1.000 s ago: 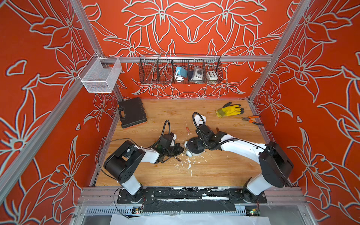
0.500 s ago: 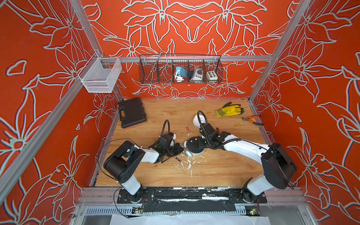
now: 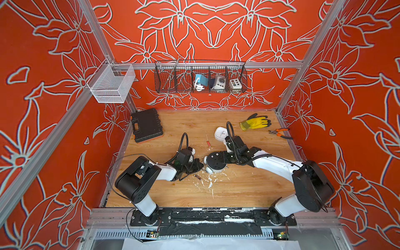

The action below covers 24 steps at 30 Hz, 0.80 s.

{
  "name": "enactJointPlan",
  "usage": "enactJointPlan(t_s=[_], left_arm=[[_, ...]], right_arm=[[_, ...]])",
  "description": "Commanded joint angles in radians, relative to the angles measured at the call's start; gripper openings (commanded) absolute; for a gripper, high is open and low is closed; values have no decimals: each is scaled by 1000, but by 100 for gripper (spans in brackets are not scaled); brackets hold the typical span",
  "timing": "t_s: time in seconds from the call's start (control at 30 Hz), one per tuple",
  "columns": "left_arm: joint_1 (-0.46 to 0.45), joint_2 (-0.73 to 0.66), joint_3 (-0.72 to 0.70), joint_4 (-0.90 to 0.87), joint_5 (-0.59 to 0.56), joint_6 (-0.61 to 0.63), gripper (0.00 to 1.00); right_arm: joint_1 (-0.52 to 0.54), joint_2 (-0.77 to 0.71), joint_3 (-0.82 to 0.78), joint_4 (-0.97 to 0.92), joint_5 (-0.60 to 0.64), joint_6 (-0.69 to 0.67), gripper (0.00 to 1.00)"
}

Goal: Insert the battery into the alarm
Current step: Remove the cover from the alarm.

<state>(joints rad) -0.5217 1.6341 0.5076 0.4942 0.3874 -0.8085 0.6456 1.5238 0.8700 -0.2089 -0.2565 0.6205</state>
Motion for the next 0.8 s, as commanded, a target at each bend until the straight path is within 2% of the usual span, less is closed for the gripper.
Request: enactJointPlan(t_s=[0.0,0.53,0.63,0.77], left_arm=[[-17,32,17,-58,5,26,0],[-15,28,22,-75,-5,32,0],[-17,28,22,-78,-7,34,0],[-16,28,24,-78,-6,34,0]], right_arm=[[29,42,-51,39,-232,39,40],[-26,3,-96,146,-319,89,38],[-36,-1,-103,159,-331,93,35],[-45,2,-108,161,-331,93,26]])
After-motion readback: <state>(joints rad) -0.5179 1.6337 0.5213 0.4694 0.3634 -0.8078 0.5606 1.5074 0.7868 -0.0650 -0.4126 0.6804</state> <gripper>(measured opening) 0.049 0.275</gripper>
